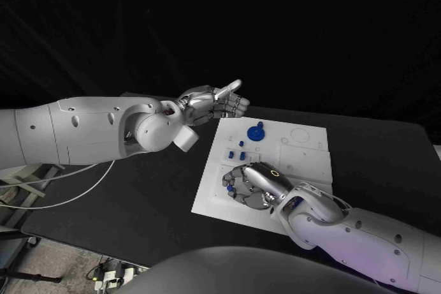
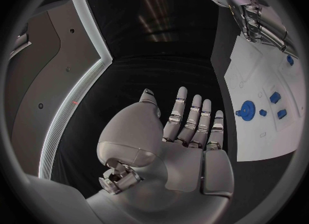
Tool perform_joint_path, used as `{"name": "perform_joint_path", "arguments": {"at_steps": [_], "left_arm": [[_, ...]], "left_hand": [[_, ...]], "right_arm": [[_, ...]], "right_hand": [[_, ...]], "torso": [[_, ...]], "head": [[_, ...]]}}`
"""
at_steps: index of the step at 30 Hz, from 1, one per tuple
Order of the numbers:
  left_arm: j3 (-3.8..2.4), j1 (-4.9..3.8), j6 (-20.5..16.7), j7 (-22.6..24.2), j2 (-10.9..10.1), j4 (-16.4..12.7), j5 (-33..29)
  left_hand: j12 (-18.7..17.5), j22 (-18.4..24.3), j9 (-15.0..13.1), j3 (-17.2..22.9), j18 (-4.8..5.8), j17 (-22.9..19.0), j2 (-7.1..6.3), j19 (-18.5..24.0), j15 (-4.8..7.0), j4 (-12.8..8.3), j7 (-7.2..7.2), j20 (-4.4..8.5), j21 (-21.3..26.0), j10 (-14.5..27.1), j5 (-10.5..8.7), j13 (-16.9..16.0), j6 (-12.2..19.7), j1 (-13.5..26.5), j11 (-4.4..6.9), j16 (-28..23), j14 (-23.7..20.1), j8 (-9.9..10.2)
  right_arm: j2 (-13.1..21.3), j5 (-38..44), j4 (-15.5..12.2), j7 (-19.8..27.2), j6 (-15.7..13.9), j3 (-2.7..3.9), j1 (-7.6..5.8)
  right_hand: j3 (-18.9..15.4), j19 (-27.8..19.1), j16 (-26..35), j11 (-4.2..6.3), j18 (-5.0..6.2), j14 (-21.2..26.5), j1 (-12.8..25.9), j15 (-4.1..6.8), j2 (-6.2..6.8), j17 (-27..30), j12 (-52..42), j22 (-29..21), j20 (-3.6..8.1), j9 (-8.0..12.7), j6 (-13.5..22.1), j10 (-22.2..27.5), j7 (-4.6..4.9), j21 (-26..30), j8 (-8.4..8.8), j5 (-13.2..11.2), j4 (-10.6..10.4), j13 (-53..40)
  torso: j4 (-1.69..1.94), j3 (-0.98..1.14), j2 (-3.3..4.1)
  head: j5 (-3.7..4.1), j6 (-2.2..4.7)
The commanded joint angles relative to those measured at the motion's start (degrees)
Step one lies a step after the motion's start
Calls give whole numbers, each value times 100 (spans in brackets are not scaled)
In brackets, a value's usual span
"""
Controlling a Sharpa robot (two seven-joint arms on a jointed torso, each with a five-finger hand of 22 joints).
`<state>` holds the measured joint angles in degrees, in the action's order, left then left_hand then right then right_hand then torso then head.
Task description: Assemble the parts on the task board
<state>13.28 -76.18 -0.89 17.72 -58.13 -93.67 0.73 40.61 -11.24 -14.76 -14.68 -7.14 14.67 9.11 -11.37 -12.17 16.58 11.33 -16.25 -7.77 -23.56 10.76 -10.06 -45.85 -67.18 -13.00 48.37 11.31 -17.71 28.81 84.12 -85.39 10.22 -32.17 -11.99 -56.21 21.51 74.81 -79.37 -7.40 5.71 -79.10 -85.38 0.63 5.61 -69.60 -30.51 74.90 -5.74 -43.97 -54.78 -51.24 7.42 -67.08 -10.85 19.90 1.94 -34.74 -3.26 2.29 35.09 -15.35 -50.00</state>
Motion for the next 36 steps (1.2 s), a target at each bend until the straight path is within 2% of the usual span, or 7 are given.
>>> {"name": "perform_joint_path", "arguments": {"at_steps": [1, 9, 30, 36], "left_arm": [[-4, -1, 96, 14, 8, -13, 19], [-4, -1, 121, -19, 10, -18, 22], [-3, 22, 160, -98, 15, -12, 55], [-3, 23, 162, -112, 14, -16, 60]], "left_hand": [[16, 11, 5, -39, -99, -6, 5, 54, 3, -2, 57, -3, -7, -36, 32, 6, -18, -57, 22, 33, 8, -26], [15, 15, 11, -42, -99, -12, 5, 64, 4, -3, 60, -1, -4, -31, 45, 12, -19, -79, 24, 34, 1, -29], [14, 20, 34, -51, -100, -34, 7, 86, 2, -3, 67, -3, -5, -24, 119, 34, -15, -185, 23, 48, -15, -38], [15, 19, 38, -52, -99, -38, 9, 87, 2, -2, 69, -3, -7, -24, 132, 37, -14, -200, 22, 50, -17, -39]], "right_arm": [[-4, 102, 15, 28, 46, 1, 9], [-16, 110, 64, 50, 29, 1, 34], [-4, 65, 90, 36, 47, 1, 118], [4, 57, 77, -20, 47, 1, 122]], "right_hand": [[13, 4, 8, 434, -41, 5, -129, 7, -78, -4, -9, 818, 19, -12, -28, -460, -29, -37, -17, -116, -29, 21], [21, 19, 0, 442, -48, -12, -199, 20, -99, -18, 22, 824, 28, -36, -26, -470, -40, -69, -21, -458, -95, 68], [0, 40, -26, 464, -55, -46, -192, 28, -100, -59, 40, 830, 32, -65, -59, -493, -48, -95, -45, -628, -181, 103], [-14, 38, -25, 473, -55, -48, -163, 25, -91, -55, 48, 827, 30, -82, -102, -504, -42, -87, -67, -580, -235, 118]], "torso": [[0, 1, 3], [-2, 0, 0], [0, 0, -1], [0, 1, 1]], "head": [[-3, 0], [-11, 0], [-2, 0], [-9, 0]]}}
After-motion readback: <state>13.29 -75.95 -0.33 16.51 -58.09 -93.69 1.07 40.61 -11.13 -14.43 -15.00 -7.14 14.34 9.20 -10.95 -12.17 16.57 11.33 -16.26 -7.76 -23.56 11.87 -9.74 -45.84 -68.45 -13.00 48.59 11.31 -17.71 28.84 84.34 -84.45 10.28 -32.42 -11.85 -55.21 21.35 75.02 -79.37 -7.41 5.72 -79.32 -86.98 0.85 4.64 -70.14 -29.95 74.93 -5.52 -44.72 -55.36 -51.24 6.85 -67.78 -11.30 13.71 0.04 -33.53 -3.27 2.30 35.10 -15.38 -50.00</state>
